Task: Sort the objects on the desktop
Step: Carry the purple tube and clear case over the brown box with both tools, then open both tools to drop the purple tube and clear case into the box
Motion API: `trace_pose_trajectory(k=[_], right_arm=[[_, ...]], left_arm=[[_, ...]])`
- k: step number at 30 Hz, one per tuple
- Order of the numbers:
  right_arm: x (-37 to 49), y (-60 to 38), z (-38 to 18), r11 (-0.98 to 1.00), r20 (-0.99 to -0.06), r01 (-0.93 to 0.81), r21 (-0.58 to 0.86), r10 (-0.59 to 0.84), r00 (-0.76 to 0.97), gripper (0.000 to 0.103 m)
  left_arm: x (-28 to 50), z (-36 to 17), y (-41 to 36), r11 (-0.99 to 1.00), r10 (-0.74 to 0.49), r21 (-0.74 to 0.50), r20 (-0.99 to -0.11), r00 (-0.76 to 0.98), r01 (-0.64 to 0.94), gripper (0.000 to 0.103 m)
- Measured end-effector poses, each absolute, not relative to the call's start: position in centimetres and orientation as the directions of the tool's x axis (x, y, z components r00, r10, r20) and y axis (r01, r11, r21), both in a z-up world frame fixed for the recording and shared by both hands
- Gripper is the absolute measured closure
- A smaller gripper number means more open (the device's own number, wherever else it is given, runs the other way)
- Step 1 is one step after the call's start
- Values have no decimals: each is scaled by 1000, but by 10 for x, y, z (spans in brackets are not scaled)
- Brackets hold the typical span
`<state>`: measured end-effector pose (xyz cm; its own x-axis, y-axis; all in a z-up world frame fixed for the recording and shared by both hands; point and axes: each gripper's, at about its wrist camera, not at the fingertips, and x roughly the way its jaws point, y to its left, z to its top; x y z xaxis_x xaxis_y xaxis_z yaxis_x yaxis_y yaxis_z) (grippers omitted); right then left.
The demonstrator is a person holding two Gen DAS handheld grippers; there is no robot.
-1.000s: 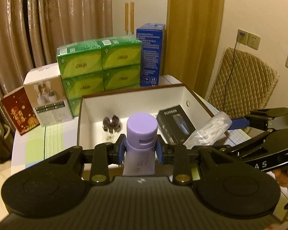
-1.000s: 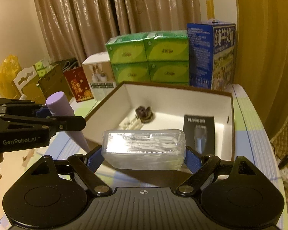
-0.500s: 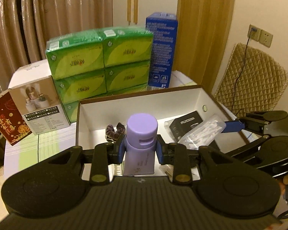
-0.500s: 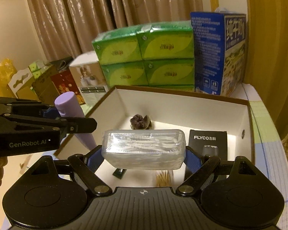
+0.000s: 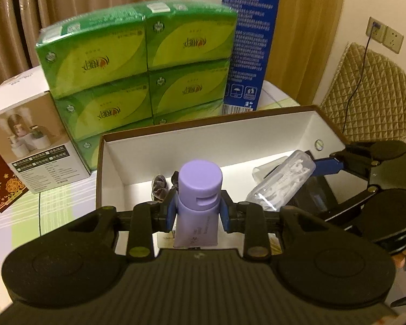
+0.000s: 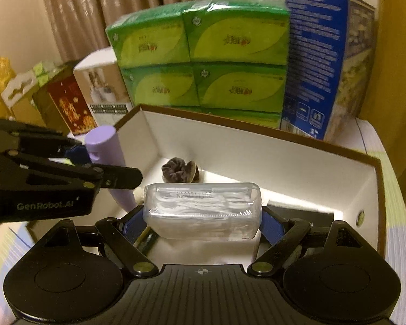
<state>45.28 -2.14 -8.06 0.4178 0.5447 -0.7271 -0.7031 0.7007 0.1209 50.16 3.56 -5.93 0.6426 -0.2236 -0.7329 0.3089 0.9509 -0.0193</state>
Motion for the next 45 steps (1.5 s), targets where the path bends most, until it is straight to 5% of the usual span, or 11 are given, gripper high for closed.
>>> trace_pose_trajectory(k=[36,45], right_arm=[[492,-18,-101,729,-742,-682,52,486,462,10],[481,-30,-90,738,-730,-665,116,517,447,8]], left_arm=[[557,-96,24,961,-229,-92,-797,560,262,76],[549,-83,30,960,-238,-99,-779,579,262,50]])
